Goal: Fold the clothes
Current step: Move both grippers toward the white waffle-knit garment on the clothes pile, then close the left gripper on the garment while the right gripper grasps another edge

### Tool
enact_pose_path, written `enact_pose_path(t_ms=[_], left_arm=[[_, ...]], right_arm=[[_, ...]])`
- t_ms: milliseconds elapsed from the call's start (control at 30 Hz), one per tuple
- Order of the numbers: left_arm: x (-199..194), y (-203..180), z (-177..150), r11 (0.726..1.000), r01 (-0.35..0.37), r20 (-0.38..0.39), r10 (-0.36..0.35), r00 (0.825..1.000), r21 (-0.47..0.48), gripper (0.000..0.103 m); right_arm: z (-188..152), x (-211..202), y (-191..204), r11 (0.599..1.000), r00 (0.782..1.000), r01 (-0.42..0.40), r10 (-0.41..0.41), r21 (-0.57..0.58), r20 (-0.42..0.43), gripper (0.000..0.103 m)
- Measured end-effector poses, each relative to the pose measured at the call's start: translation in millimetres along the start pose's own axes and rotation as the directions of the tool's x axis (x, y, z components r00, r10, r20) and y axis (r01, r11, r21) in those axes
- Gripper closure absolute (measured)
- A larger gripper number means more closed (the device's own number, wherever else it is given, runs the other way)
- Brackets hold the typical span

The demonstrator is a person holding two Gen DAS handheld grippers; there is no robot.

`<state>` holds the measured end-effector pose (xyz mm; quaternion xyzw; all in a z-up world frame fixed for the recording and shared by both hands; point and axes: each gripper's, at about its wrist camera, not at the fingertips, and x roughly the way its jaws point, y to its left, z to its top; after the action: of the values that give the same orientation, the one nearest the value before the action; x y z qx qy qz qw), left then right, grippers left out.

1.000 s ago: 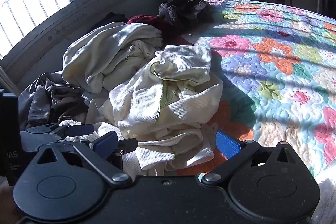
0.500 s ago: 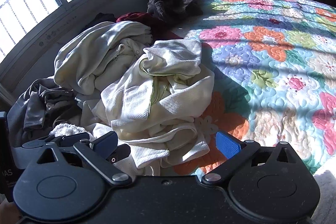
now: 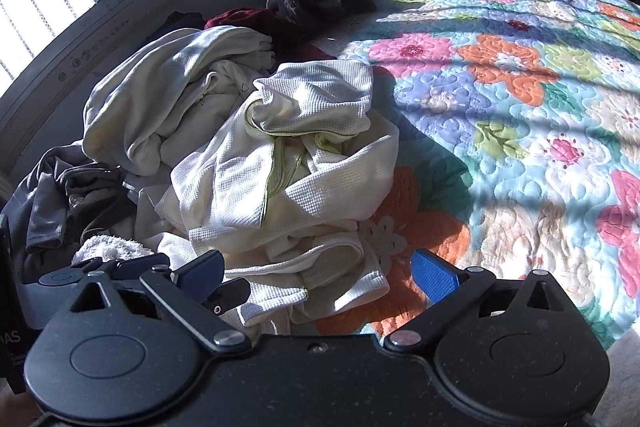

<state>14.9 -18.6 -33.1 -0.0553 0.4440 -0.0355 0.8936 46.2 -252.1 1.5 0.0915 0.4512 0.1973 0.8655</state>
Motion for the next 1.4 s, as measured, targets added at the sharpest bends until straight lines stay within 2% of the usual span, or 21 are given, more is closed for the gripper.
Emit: enact_pose_path(t_ms=[200, 400, 767, 933, 1033, 1167, 1233, 1300, 1400], left_arm=[[6, 8, -2, 1.000, -0.016, -0.020, 0.015, 1.000, -0.019, 0.002], [2, 1, -3, 0.999, -0.043, -0.013, 0.044, 0.999, 0.016, 0.002], [-1, -4, -1, 0.998, -0.051, -0.009, 0.051, 0.999, 0.024, 0.002], [-5, -1, 5, 0.998, -0.055, 0.006, 0.054, 0.998, 0.040, 0.001], [-5, 8, 20, 0.998, -0.039, 0.026, 0.038, 0.999, 0.041, 0.001], [1, 33, 48, 0.998, -0.008, 0.062, 0.012, 0.998, -0.061, 0.000], [15, 42, 63, 0.994, -0.063, 0.038, 0.067, 0.997, -0.094, 0.000], [30, 47, 73, 0.988, -0.130, -0.014, 0.129, 0.992, -0.078, 0.000], [38, 53, 81, 0.991, -0.123, -0.025, 0.122, 0.992, -0.045, 0.000]], right_arm=[[-1, 8, 0, 1.000, 1.000, -0.002, 0.002, 0.002, -0.019, 0.001], [-4, 8, -1, 1.000, 1.000, -0.001, 0.001, 0.001, -0.024, 0.001], [-3, 2, -7, 1.000, 1.000, 0.004, -0.004, 0.003, -0.013, 0.001], [3, 0, -9, 1.000, 1.000, -0.021, 0.021, 0.006, -0.005, 0.001], [12, -1, -5, 0.997, 0.997, -0.071, 0.071, -0.019, -0.001, 0.001], [33, 2, -5, 0.985, 0.984, -0.174, 0.174, 0.004, 0.027, 0.001], [45, 10, -8, 0.979, 0.980, -0.196, 0.194, 0.050, 0.037, 0.001], [56, 20, -9, 0.977, 0.981, -0.194, 0.191, 0.088, 0.037, 0.001], [66, 31, -11, 0.972, 0.980, -0.201, 0.198, 0.120, 0.035, 0.001]])
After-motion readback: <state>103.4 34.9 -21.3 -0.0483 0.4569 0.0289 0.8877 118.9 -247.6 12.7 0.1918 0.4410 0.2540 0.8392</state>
